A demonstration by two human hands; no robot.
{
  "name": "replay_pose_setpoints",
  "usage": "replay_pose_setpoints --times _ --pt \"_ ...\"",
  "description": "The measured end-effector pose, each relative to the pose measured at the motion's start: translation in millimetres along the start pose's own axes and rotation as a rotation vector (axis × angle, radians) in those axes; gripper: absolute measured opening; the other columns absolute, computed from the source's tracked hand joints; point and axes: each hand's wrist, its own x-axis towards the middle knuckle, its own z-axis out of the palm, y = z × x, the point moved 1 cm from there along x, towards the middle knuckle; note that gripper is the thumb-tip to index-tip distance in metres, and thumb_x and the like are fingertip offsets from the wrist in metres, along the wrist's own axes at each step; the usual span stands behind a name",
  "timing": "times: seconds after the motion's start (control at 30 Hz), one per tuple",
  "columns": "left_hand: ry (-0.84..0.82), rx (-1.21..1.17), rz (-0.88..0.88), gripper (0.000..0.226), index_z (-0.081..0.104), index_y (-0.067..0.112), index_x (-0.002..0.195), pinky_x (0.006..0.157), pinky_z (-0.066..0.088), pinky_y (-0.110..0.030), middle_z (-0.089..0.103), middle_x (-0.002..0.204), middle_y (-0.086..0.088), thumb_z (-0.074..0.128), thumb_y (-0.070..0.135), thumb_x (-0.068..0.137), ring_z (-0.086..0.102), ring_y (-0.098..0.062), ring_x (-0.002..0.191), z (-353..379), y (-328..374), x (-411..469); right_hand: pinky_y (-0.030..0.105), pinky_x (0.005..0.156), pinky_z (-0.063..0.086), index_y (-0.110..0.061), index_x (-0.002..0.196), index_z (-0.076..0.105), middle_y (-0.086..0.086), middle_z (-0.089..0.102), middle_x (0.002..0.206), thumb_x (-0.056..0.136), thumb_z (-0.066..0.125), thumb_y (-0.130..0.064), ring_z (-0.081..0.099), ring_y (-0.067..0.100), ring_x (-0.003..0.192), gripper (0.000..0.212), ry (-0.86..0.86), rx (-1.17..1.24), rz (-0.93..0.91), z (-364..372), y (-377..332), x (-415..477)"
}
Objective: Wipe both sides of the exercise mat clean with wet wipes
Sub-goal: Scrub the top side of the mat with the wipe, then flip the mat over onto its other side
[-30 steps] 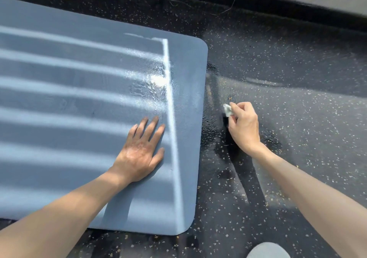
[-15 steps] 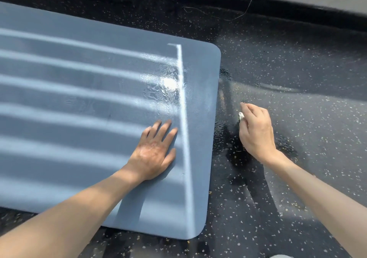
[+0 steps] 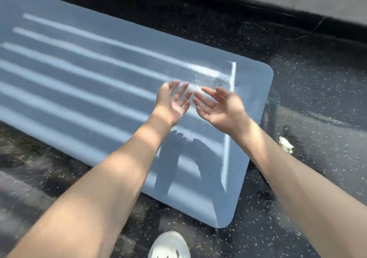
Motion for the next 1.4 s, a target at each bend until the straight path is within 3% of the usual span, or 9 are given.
replay_pose_setpoints --times 0.07,0.2,0.47,0.57,0.67,0.93,1.03,1.23,1.4 --pt "-0.041 -0.242 0.030 0.027 0.059 0.021 0.102 0.084 0.042 -0.034 0.070 0.108 -0.003 0.037 0.037 0.100 0.063 -0.022 0.098 -10 29 -36 0.042 0.099 0.036 -0.016 0.123 0.059 0.015 0.061 0.129 0.098 0.036 -0.036 0.056 0.036 0.119 0.040 -0.076 0.020 0.041 20 -6 -34" --pt "-0.135 -0.396 0.053 0.038 0.057 0.022 0.119 0.097 0.040 -0.039 0.065 0.128 -0.005 0.034 0.045 0.100 0.060 -0.025 0.113 -16 98 -125 0.047 0.106 0.031 -0.015 0.127 0.061 0.015 0.055 0.136 0.097 0.036 -0.045 0.049 0.040 0.127 0.050 -0.175 0.113 0.095 72 -39 -119" --pt "-0.105 -0.418 -0.027 0.034 0.061 0.021 0.116 0.090 0.043 -0.033 0.067 0.122 -0.003 0.038 0.039 0.099 0.060 -0.021 0.110 36 225 -344 0.044 0.103 0.038 -0.011 0.116 0.069 0.018 0.059 0.130 0.095 0.042 -0.042 0.055 0.035 0.122 0.047 -0.158 0.064 0.152 239 -118 -303" --pt "-0.132 -0.468 0.038 0.033 0.061 0.019 0.113 0.090 0.041 -0.031 0.068 0.118 -0.004 0.046 0.036 0.090 0.061 -0.018 0.103 56 295 -411 0.042 0.095 0.048 -0.010 0.108 0.073 0.017 0.061 0.128 0.083 0.054 -0.041 0.056 0.034 0.121 0.044 -0.182 0.007 0.154 328 -153 -359" --pt "-0.129 -0.519 0.121 0.032 0.060 0.020 0.115 0.092 0.043 -0.034 0.068 0.117 -0.003 0.041 0.036 0.095 0.062 -0.018 0.103 48 379 -470 0.042 0.098 0.041 -0.010 0.106 0.074 0.017 0.060 0.129 0.089 0.045 -0.040 0.055 0.034 0.122 0.045 -0.215 -0.022 0.137 423 -179 -405" --pt "0.005 -0.552 0.109 0.035 0.059 0.021 0.118 0.100 0.040 -0.036 0.068 0.117 -0.004 0.046 0.037 0.089 0.059 -0.021 0.110 -44 496 -542 0.041 0.096 0.045 -0.008 0.110 0.072 0.020 0.059 0.129 0.092 0.044 -0.037 0.054 0.036 0.124 0.045 -0.218 -0.014 0.260 594 -131 -425" --pt "0.061 -0.603 0.127 0.036 0.058 0.020 0.122 0.108 0.036 -0.040 0.064 0.126 -0.006 0.045 0.037 0.092 0.056 -0.023 0.117 -93 540 -562 0.043 0.105 0.037 -0.008 0.116 0.069 0.020 0.057 0.132 0.093 0.045 -0.036 0.053 0.036 0.124 0.043 -0.250 -0.014 0.312 659 -93 -421" --pt "0.083 -0.609 0.206 0.035 0.059 0.019 0.122 0.103 0.041 -0.042 0.063 0.126 -0.007 0.040 0.037 0.099 0.061 -0.024 0.111 -154 627 -584 0.045 0.111 0.028 -0.005 0.112 0.071 0.025 0.055 0.132 0.083 0.054 -0.032 0.052 0.037 0.125 0.043 -0.333 0.032 0.379 763 -62 -419" --pt "0.048 -0.556 0.169 0.033 0.062 0.019 0.118 0.100 0.042 -0.040 0.064 0.126 -0.007 0.044 0.036 0.095 0.060 -0.024 0.113 -162 692 -573 0.041 0.098 0.045 -0.007 0.111 0.072 0.022 0.058 0.129 0.078 0.060 -0.031 0.059 0.035 0.117 0.042 -0.381 0.043 0.323 820 -76 -401"
